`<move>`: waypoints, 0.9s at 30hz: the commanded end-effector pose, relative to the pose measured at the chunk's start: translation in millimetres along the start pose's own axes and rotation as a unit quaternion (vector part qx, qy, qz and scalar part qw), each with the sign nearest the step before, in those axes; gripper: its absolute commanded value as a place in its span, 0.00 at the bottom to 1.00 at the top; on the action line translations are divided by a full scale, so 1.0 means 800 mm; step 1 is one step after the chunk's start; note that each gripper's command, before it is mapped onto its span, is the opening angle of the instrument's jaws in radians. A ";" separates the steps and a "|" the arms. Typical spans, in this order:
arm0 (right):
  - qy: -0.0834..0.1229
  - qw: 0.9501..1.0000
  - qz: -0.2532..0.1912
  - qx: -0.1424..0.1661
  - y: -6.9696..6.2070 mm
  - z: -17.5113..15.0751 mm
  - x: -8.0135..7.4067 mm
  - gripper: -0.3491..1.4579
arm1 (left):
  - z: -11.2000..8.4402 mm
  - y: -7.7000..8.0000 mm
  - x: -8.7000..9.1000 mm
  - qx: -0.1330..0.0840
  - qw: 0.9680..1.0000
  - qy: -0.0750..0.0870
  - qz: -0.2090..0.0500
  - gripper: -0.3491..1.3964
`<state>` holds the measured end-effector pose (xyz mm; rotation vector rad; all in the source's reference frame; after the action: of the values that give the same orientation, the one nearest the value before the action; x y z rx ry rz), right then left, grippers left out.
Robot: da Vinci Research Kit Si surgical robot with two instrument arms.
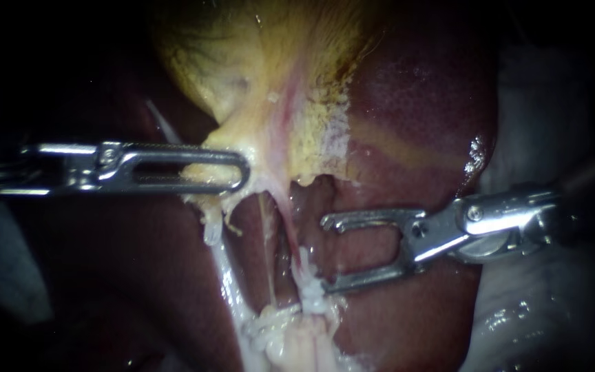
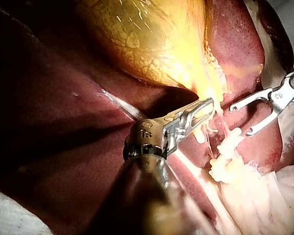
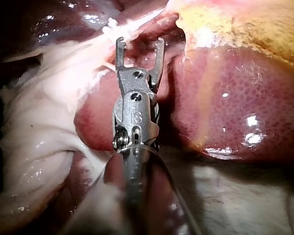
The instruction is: Going back second clip right tube
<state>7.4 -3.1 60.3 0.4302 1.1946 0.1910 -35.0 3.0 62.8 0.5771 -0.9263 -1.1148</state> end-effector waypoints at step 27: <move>0.021 0.998 -0.055 -0.021 0.0017 -0.0089 0.0057 0.47 | 0.0029 0.0015 0.0008 0.001 1.000 0.000 -0.006 0.00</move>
<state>2.6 1.4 54.8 0.3240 1.2487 0.1296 -36.5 3.1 65.6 0.5832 -0.9244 -1.1226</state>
